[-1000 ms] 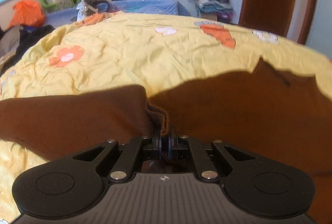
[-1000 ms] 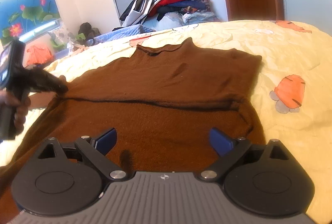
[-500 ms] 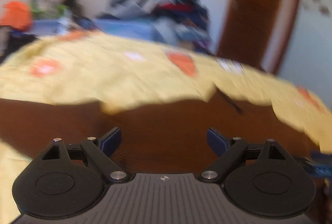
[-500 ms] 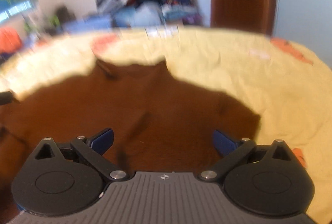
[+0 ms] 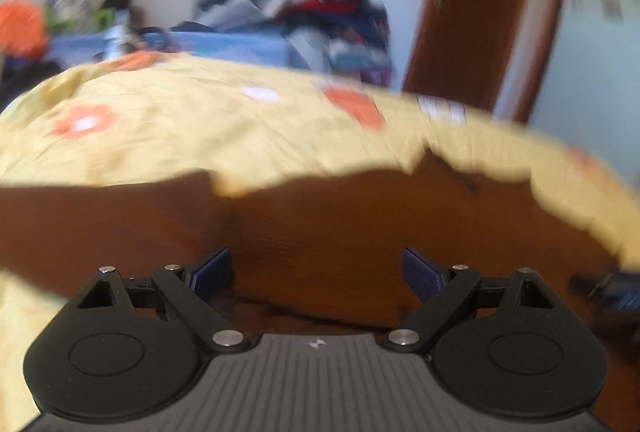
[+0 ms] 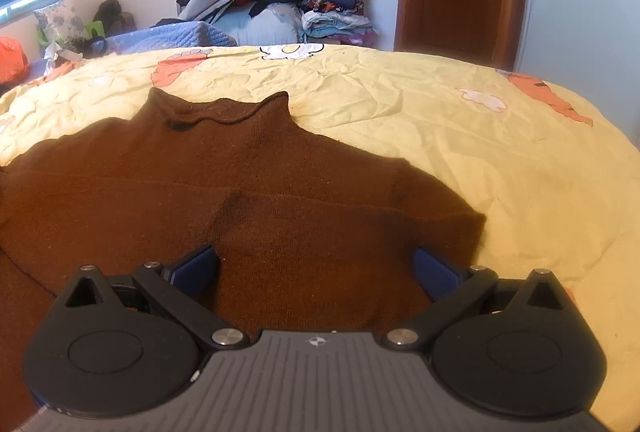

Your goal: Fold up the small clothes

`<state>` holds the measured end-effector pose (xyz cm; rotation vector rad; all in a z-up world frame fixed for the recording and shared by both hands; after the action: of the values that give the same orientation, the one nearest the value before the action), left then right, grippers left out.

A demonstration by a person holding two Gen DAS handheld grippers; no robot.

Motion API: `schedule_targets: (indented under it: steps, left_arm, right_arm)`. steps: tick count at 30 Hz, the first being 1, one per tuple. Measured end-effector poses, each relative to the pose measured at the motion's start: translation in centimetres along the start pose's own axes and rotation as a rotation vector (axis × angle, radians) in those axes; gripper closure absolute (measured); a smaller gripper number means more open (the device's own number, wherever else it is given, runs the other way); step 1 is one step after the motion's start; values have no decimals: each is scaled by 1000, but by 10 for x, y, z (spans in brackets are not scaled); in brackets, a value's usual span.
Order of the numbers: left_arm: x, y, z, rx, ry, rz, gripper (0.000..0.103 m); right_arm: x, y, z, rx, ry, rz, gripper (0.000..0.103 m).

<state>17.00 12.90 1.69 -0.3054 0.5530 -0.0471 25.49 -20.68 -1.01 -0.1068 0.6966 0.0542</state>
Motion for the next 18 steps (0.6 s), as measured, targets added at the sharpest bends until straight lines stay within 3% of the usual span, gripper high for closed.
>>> schedule_targets:
  steps: [2,8,10,14,16,18]
  left_arm:
    - [-33,49,7,-127,-65,31,10]
    - [-119,238,14,-653,-316,264,11]
    - [-133,282,12,-778,-372,293,11]
    - [-122,333,4,-932,-373,286,12]
    - [-115,339,6,-916,-404,273,13]
    - [-105,339,14,-877,-381,298,20]
  right_arm:
    - [1,0,1,1,0,-2,0]
    - [0,1,1,2,-4,-8,0]
    - [-1,1,1,5,-7,-14,0]
    - [-1,2,1,8,-8,-24,0]
    - [-1,1,1,9,-8,-27,0]
    - [-1,1,1,11,-8,-31,0]
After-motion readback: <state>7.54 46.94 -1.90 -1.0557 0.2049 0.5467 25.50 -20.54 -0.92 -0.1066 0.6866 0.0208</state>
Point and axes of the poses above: each gripper's, at about its wrist camera, not at the fingertips, and x roughly the way its jaws point, y to its left, z to its top, the point moved 5 cm from there along x, roughly the way its jaws point, and after that the axes turned 8 degrees about -z, right-handed, at the moved point
